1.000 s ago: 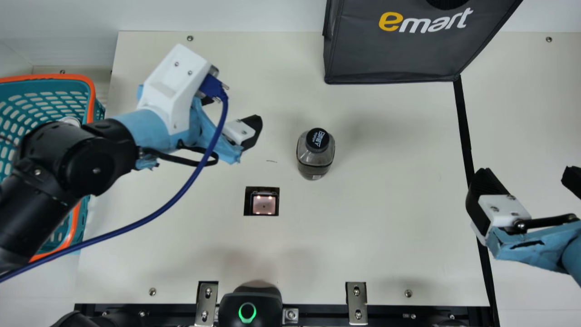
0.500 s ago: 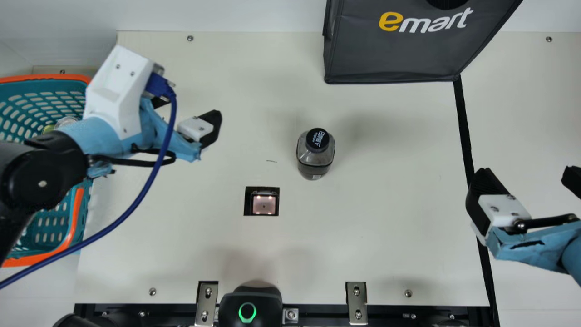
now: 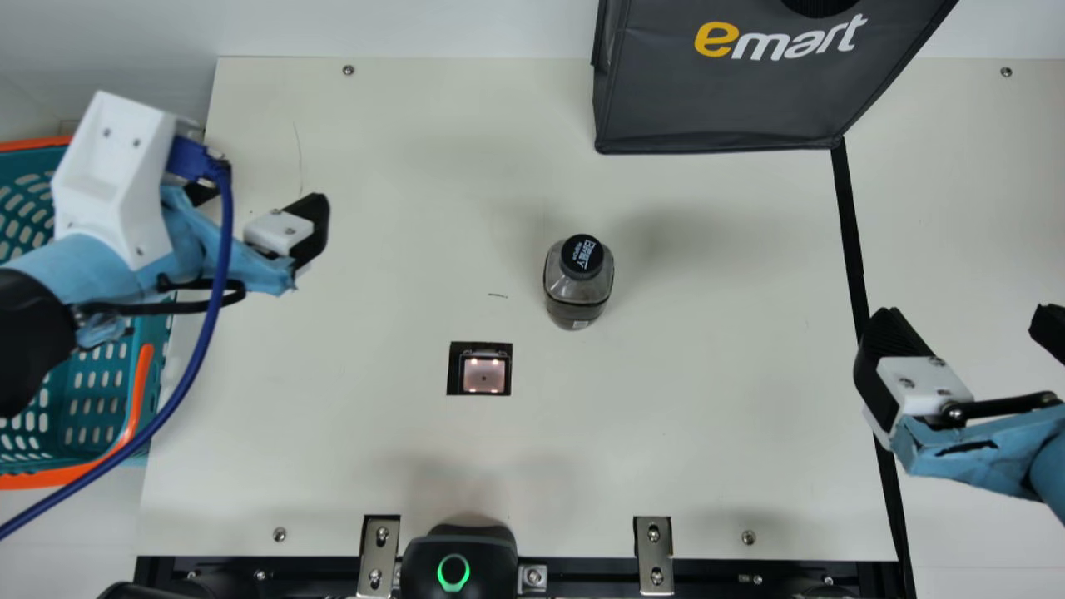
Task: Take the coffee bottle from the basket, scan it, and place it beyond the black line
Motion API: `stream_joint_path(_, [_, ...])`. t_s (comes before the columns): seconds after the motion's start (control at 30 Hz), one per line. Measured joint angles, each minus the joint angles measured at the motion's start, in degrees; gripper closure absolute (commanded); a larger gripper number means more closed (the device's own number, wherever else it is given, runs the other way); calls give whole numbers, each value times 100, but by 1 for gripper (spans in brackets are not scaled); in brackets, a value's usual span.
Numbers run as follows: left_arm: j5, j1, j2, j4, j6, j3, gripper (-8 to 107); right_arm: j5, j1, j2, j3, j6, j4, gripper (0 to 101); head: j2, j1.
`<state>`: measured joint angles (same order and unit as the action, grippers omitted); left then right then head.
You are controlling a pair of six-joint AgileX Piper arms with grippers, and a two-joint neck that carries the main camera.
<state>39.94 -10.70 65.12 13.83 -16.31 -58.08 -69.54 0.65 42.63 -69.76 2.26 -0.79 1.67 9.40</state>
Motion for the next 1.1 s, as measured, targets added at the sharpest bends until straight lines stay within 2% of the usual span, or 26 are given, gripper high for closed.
stream_joint_path(0.7, [65,1045,-793,-32,-125,491,9,0,0,0,0,0,0,10,-9,0])
stream_joint_path(1.1, [42,1342,-1197,-75,-108,682,9,-1,0,0,0,0,0,10,-9,0])
